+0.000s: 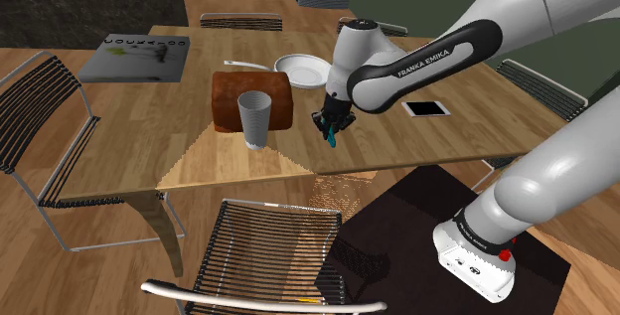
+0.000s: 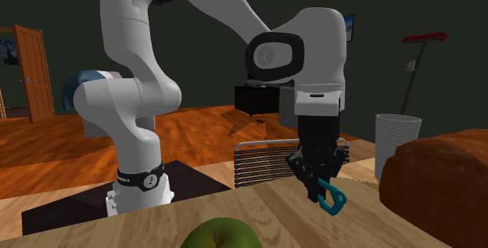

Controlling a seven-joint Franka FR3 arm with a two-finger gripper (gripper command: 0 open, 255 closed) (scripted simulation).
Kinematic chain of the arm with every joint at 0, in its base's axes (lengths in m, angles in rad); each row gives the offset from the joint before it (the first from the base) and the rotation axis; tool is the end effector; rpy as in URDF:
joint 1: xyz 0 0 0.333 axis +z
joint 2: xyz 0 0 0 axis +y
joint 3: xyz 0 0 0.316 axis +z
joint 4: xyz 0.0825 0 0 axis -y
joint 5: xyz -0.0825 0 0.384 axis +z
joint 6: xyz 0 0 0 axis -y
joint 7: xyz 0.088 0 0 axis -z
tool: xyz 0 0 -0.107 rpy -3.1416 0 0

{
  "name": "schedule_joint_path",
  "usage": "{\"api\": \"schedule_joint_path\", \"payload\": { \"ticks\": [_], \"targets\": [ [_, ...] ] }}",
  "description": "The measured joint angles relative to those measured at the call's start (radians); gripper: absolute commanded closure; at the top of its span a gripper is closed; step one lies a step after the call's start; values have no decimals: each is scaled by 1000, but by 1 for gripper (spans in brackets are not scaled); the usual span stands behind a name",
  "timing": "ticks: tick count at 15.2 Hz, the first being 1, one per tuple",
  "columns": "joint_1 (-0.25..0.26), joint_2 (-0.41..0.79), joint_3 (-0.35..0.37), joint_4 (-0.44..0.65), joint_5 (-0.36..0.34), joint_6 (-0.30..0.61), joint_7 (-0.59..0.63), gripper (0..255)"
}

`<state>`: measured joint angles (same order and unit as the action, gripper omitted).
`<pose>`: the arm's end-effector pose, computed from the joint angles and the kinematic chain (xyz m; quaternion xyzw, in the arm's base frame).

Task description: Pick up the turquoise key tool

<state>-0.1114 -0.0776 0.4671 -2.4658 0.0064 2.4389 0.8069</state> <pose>0.4445 0.1642 0.3245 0.9737 -0.2262 0.0262 0.0012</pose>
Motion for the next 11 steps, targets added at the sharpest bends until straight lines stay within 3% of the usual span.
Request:
{"api": "schedule_joint_path", "payload": {
  "ticks": [11],
  "targets": [
    [10, -99, -14, 57, 56, -147, -44, 255]
  ]
}}
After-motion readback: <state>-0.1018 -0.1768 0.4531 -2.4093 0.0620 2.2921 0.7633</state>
